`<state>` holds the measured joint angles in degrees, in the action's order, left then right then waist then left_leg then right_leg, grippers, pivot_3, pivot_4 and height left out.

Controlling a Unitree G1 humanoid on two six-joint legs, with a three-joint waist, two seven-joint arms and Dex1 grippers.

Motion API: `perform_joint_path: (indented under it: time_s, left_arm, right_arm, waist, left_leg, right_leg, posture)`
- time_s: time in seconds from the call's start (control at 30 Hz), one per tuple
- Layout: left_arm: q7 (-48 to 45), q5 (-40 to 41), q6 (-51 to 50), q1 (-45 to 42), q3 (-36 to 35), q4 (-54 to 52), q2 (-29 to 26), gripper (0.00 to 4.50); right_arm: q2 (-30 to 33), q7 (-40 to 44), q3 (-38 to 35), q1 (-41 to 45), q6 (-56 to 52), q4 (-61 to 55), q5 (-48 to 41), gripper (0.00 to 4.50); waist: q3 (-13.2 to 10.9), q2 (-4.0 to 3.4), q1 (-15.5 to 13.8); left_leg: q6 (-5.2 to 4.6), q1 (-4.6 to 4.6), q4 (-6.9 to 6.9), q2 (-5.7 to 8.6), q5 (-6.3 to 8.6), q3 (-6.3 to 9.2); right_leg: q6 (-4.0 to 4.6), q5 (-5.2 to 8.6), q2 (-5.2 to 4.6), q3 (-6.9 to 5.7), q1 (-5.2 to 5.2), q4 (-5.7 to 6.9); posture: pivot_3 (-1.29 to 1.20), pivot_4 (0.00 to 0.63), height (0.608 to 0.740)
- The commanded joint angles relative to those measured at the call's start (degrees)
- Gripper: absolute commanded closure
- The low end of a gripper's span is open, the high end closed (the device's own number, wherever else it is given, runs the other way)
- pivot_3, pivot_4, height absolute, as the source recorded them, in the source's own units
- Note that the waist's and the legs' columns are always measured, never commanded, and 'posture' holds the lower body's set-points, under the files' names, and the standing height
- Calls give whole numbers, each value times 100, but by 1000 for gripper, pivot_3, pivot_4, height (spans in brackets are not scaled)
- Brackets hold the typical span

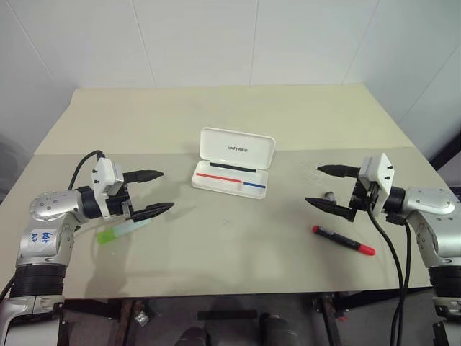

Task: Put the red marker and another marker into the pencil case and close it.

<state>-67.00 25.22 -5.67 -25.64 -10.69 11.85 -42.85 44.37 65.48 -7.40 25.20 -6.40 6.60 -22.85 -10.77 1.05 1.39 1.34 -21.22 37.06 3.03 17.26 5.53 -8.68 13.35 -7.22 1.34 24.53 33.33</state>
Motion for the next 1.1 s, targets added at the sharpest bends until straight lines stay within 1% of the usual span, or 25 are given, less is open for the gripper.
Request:
perform_joint_path:
  time_s: [0.03,0.2,0.33,0.47,0.57,0.67,0.77,0.87,1.0,1.1]
  left_arm:
    - [102,33,95,11,-132,-144,18,22]
    - [190,-45,175,-46,-36,-92,112,22]
    - [186,-73,210,-64,-43,-66,135,22]
    - [358,-37,206,-37,-58,-207,254,22]
    - [455,-46,224,-19,-39,-270,343,22]
    - [523,-44,223,20,-34,-340,413,0]
    - [573,-9,166,19,-35,-389,439,0]
    - [634,-43,183,89,45,-491,536,0]
    - [720,-10,94,193,7,-733,558,0]
    - [704,-65,118,229,-7,-713,498,0]
  right_arm:
    - [-77,33,-76,94,-98,-323,-242,0]
    - [-166,176,181,296,-377,-580,-331,0]
    - [-313,360,495,621,-669,-681,-376,0]
    - [-536,593,1040,990,-301,-283,83,0]
    - [-794,618,1282,1274,58,239,390,0]
    - [-1027,695,1505,1561,530,988,737,665]
    - [-1240,816,1621,1884,947,1670,957,1719]
    - [-1467,880,1910,2355,1451,2621,1440,2734]
    - [-1759,909,2119,2934,1859,3622,1858,2734]
    - [-1964,929,2209,3362,2104,4311,2124,2734]
  waist:
    - [0,0,5]
    - [0,0,2]
    - [0,0,20]
    - [0,0,8]
    - [0,0,8]
    - [0,0,10]
    - [0,0,15]
    - [0,0,36]
    - [0,0,40]
    - [0,-1,39]
  left_leg:
    - [0,1,0,0,0,0]
    - [1,2,4,-1,-1,0]
    - [2,3,3,-2,-1,0]
    - [3,2,4,-2,-1,1]
    - [3,1,4,-1,-1,1]
    - [6,0,3,-2,-3,1]
    - [22,-1,2,-2,-11,0]
    - [28,0,0,-1,-14,-5]
    - [37,-1,-3,-6,-18,-4]
    - [41,-2,-3,-8,-18,-2]
  right_leg:
    - [0,0,0,0,0,0]
    - [0,0,0,0,0,4]
    - [0,0,1,1,4,9]
    - [1,0,1,-1,3,8]
    - [0,0,0,-1,3,10]
    - [0,0,1,-2,5,19]
    - [0,0,2,-2,5,22]
    - [0,0,2,0,6,21]
    - [0,0,6,0,11,25]
    - [2,1,9,-1,13,25]
  posture:
    - [0,150,740]
    - [0,150,740]
    - [0,150,740]
    - [0,150,740]
    - [0,150,740]
    - [0,150,740]
    - [0,150,740]
    - [0,150,740]
    - [0,150,740]
    - [0,150,740]
